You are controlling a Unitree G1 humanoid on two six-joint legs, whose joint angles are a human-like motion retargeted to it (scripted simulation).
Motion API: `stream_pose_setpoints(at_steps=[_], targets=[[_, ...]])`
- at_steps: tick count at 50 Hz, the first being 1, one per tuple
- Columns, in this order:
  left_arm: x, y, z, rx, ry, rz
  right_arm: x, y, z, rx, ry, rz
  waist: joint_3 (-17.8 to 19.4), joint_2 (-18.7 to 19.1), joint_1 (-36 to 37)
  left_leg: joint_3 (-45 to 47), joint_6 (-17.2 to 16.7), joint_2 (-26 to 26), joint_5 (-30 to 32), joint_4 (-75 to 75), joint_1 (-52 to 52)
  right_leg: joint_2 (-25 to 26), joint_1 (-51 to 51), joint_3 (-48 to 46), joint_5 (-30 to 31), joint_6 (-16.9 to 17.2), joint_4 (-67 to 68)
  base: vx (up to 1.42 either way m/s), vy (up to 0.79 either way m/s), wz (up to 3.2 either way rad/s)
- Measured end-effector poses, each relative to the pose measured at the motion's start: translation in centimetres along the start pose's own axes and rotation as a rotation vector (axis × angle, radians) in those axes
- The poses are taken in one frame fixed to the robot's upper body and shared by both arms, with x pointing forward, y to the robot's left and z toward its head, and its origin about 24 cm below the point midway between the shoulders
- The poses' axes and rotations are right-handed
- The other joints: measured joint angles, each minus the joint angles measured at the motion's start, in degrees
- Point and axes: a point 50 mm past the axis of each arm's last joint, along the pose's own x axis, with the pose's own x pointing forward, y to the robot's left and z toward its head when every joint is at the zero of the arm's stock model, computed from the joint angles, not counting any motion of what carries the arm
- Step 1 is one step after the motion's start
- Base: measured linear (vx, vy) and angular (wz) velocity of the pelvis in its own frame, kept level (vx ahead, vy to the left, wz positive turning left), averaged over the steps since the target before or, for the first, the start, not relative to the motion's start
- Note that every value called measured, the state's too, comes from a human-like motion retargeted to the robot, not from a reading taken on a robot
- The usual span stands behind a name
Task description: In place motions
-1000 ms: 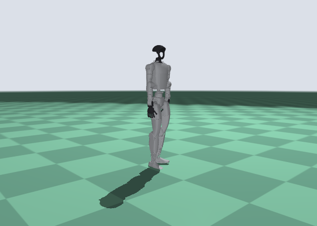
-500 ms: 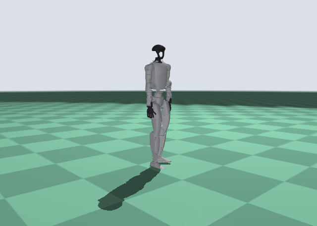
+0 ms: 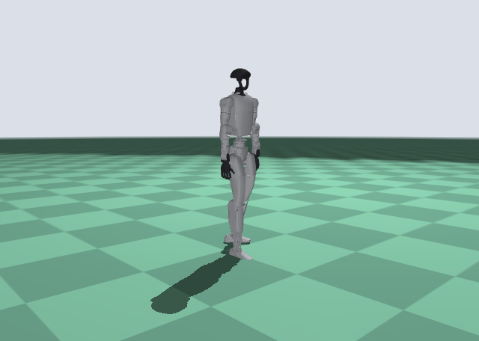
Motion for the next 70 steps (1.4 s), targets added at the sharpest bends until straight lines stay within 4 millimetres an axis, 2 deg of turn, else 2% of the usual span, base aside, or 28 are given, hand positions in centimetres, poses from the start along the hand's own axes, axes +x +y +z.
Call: stream_pose_setpoints(at_steps=[3,5,8,10,15,20,23,25,27,30,33,35,37,40,42,43,45,47,50,55,57,58,60,62,63,65,68,70], targets=[[-0.2,0.4,1.1,0.004,-0.021,0.005,0.1,0.4,1.2,-0.001,-0.039,0.005,2.0,-0.2,-2.1,-1.0,2.8,-2.5,-1.7,-1.5,0.1,-1.5,-0.6,-0.5,0.2,0.5,0.5,-0.59,0.06,-0.07],[-0.4,1.1,1.9,0.025,-0.027,0.019,0.1,0.9,2.2,-0.003,-0.072,0.015,4.1,-0.9,-3.4,0.0,3.7,-3.3,-1.2,-2.3,0.5,-2.4,-0.6,-2.5,-2.3,-0.8,1.1,-0.73,0.08,-0.27],[-0.7,1.8,2.6,0.051,-0.027,0.034,0.1,1.3,3.0,0.000,-0.097,0.006,5.7,-1.4,-1.6,2.2,5.3,-4.2,-1.6,-2.3,0.1,-1.5,-1.9,-4.1,-5.2,-6.6,3.4,-0.63,0.06,-1.06],[-0.8,2.0,2.7,0.050,-0.027,0.039,0.1,1.3,3.0,-0.010,-0.099,0.002,5.7,-2.2,1.2,5.8,6.0,-5.1,-1.6,-2.7,-0.1,0.0,-2.9,-2.9,-5.9,-6.7,5.6,-0.40,-0.03,-1.64],[-0.7,2.0,2.4,-0.023,-0.057,0.041,0.1,1.3,3.2,-0.045,-0.107,-0.019,4.2,-0.2,1.8,9.0,6.8,-3.0,-0.8,-3.6,-2.8,2.3,-0.8,-2.5,-8.6,-7.9,14.0,-0.32,-0.12,-0.72],[-0.8,2.1,2.1,-0.013,-0.047,0.025,0.1,0.9,2.7,-0.070,-0.091,0.002,3.0,1.7,-2.6,8.3,7.1,-0.6,-1.2,-2.3,-5.1,5.0,5.8,-14.3,-9.9,-12.3,17.5,-0.12,-0.18,-0.12],[-0.8,1.9,2.6,0.030,-0.046,0.028,0.0,0.4,2.5,-0.115,-0.091,-0.016,1.6,0.9,-4.2,10.1,6.9,-0.9,-3.0,-0.2,-6.3,4.3,8.8,-21.4,-12.1,-11.4,13.7,0.03,-0.20,-0.81],[-0.7,1.5,2.9,0.057,-0.053,0.026,-0.1,0.0,2.6,-0.139,-0.101,-0.030,0.6,-0.8,-5.1,13.1,6.7,-2.3,-4.8,1.1,-6.3,3.8,9.1,-20.8,-11.7,-10.1,8.8,0.12,-0.25,-1.71],[-0.6,1.0,3.3,0.080,-0.065,0.025,-0.3,-0.2,3.4,-0.141,-0.123,-0.024,0.6,-1.9,-3.9,17.4,5.8,-2.1,-6.8,3.1,-6.3,5.8,6.1,-11.0,-10.2,-10.5,8.5,0.07,-0.17,-2.70],[-0.4,0.1,3.8,0.085,-0.079,0.019,-0.6,0.0,5.7,-0.137,-0.193,0.002,2.4,-0.2,-6.7,22.6,4.0,0.8,-8.6,4.0,-5.6,7.0,1.8,-4.3,-7.6,-8.4,10.3,0.01,-0.20,-2.84],[-0.4,-0.4,4.1,0.034,-0.112,-0.017,-1.1,1.0,9.1,-0.218,-0.274,0.029,4.7,3.2,-13.1,31.7,1.8,3.6,-9.9,3.3,-4.2,7.4,1.1,-11.6,-9.7,-10.0,8.7,0.00,-0.02,-3.82],[-0.4,-0.3,4.3,0.011,-0.114,-0.033,-1.4,1.6,10.6,-0.272,-0.297,0.029,6.1,6.2,-17.6,36.3,0.4,5.5,-10.1,2.4,-4.0,8.0,0.5,-17.1,-12.7,-12.6,8.4,0.08,0.03,-3.46],[-0.5,-0.1,4.2,0.015,-0.089,-0.025,-1.5,2.1,11.4,-0.290,-0.315,0.016,7.1,8.9,-18.6,42.8,-1.6,7.3,-9.9,0.9,-3.4,7.4,1.3,-26.4,-17.9,-15.6,9.8,0.16,0.14,-3.77],[-0.5,0.0,4.1,0.069,-0.064,0.004,-1.4,1.5,10.9,-0.236,-0.304,-0.022,6.6,11.7,-14.5,50.5,-4.6,8.7,-9.4,0.4,-2.4,5.8,6.1,-46.4,-21.5,-17.6,10.6,0.40,0.08,-3.59],[-0.3,-0.3,3.8,0.104,-0.053,0.021,-1.2,0.7,9.9,-0.184,-0.276,-0.046,5.4,11.5,-12.1,52.5,-6.0,8.3,-9.1,1.5,-1.2,4.6,7.2,-48.3,-19.1,-16.4,10.5,0.49,0.06,-2.27],[-0.3,-0.4,3.5,0.117,-0.044,0.030,-1.1,0.4,9.1,-0.152,-0.252,-0.057,4.5,10.9,-11.6,52.6,-6.4,7.8,-8.6,2.9,-0.4,3.3,7.1,-47.5,-15.2,-15.6,10.2,0.60,0.00,-1.68],[0.0,-0.7,2.4,0.124,-0.018,0.036,-0.7,0.0,7.3,-0.090,-0.198,-0.067,2.2,8.7,-8.6,50.8,-6.1,7.7,-6.2,7.5,1.1,2.2,5.3,-40.6,-12.4,-17.1,10.0,0.70,-0.10,-1.87],[0.2,-1.2,0.6,0.104,0.022,0.024,-0.3,0.3,5.3,-0.034,-0.136,-0.055,-0.1,6.5,-5.1,47.4,-4.7,8.0,-3.4,11.7,1.3,0.7,4.9,-37.9,-12.9,-18.1,11.1,0.70,-0.20,-1.68],[0.4,-1.8,-1.7,0.039,0.083,0.008,0.0,0.7,3.8,0.015,-0.080,-0.025,-2.4,3.3,-1.6,45.8,-0.8,7.5,0.8,15.9,3.0,-1.6,3.8,-32.7,-13.9,-16.7,13.2,0.52,-0.24,-1.42],[0.5,-3.2,-4.9,-0.143,0.163,-0.009,0.0,1.0,4.0,-0.085,-0.082,-0.019,-2.9,-0.3,1.8,36.6,9.6,3.9,12.1,21.1,6.0,-1.7,4.7,-24.1,-13.8,-14.5,11.5,0.45,-0.08,-2.43],[0.4,-3.7,-6.3,-0.182,0.191,-0.036,0.0,1.0,4.3,-0.162,-0.076,-0.023,-1.7,-0.1,3.5,28.8,13.1,5.6,16.5,28.8,6.1,2.0,6.2,-17.0,-14.1,-15.1,10.8,0.57,-0.17,-3.54],[0.4,-3.6,-6.7,-0.192,0.199,-0.045,-0.1,1.0,4.5,-0.189,-0.077,-0.023,-0.5,0.4,4.8,24.3,13.1,7.9,18.0,33.9,5.8,5.1,7.4,-13.7,-14.6,-16.0,10.5,0.56,-0.33,-3.49],[0.3,-3.4,-6.8,-0.187,0.200,-0.056,-0.2,0.9,5.2,-0.214,-0.089,-0.028,1.0,1.6,5.2,13.7,13.1,9.6,21.3,41.8,2.1,9.6,8.5,-9.9,-14.7,-17.6,9.4,0.39,-0.28,-2.52],[0.3,-3.1,-6.4,-0.149,0.195,-0.061,-0.3,0.8,5.9,-0.217,-0.104,-0.033,2.0,2.2,4.8,4.7,13.1,6.2,25.7,46.4,-3.0,11.2,7.7,-6.6,-12.9,-18.0,8.3,0.02,0.08,-1.72],[0.3,-2.9,-6.2,-0.128,0.192,-0.058,-0.3,0.9,6.1,-0.212,-0.110,-0.033,2.3,2.0,4.5,2.5,13.1,4.2,25.4,47.6,-4.7,10.8,7.6,-5.6,-12.1,-17.7,7.8,-0.08,0.25,-1.28],[0.3,-2.3,-5.3,-0.083,0.173,-0.041,-0.4,0.8,6.4,-0.198,-0.123,-0.037,2.9,1.2,3.9,0.4,13.1,1.8,22.8,49.3,-7.8,10.0,7.0,-3.6,-10.9,-17.3,7.0,-0.05,0.26,-1.11],[0.3,-1.3,-3.2,-0.046,0.110,-0.007,-0.4,0.6,6.5,-0.189,-0.129,-0.047,3.2,0.0,3.3,3.2,13.1,2.6,14.8,47.3,-10.2,8.8,6.1,-2.5,-10.3,-16.6,6.3,-0.02,0.23,-0.91],[0.3,-0.9,-1.7,-0.035,0.062,0.006,-0.4,0.4,6.3,-0.188,-0.126,-0.055,3.5,-0.6,2.6,4.5,13.1,1.3,10.7,43.3,-11.7,7.4,5.5,-2.2,-9.7,-15.7,5.9,-0.08,0.36,-0.42]])
